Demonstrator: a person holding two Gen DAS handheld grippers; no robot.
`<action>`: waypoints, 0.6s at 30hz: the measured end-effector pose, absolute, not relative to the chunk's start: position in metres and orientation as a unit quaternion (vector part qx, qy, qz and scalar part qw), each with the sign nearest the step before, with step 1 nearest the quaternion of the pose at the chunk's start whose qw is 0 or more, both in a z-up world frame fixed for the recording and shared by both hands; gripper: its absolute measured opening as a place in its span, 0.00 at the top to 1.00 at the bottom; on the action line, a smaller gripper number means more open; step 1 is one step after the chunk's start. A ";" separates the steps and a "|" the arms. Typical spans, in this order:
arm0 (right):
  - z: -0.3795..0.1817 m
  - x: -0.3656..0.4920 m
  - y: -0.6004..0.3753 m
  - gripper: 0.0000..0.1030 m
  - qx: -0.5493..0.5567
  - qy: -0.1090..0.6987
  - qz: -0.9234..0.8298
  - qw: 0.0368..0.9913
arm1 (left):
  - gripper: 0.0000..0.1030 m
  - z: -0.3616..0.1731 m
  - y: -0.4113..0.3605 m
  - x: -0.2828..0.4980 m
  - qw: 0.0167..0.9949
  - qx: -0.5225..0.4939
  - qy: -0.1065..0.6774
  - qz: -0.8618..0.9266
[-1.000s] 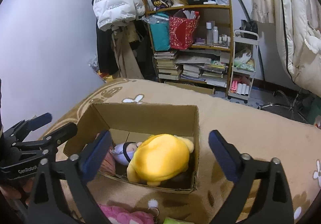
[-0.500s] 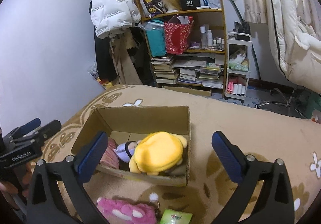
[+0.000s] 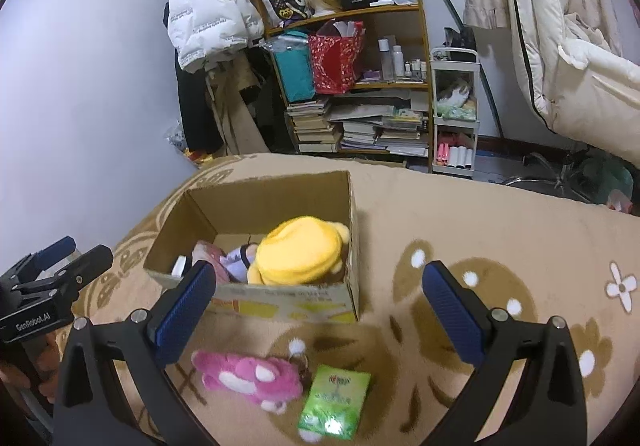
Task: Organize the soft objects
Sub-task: 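Withdraw both tools from the box toward the pink plush and green tissue pack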
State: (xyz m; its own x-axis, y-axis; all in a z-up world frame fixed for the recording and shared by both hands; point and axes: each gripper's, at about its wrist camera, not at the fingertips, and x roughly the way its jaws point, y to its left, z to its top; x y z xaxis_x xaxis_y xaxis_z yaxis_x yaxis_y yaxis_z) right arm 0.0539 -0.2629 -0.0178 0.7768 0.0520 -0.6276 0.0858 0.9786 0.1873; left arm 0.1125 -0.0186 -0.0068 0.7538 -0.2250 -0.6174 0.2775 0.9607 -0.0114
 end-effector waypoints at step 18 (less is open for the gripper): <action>-0.041 0.026 -0.265 0.00 0.133 0.357 -0.027 0.924 | 0.01 -0.027 -0.026 0.078 0.927 0.077 0.341 -0.135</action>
State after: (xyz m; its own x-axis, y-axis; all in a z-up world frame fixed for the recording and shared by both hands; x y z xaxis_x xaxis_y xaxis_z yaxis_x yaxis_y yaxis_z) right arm 0.0259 -0.2652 -0.0411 0.7435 0.0452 -0.6672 0.1450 0.9631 0.2268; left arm 0.0778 -0.0263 -0.0274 0.7301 -0.1985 -0.6539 0.3038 0.9514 0.0504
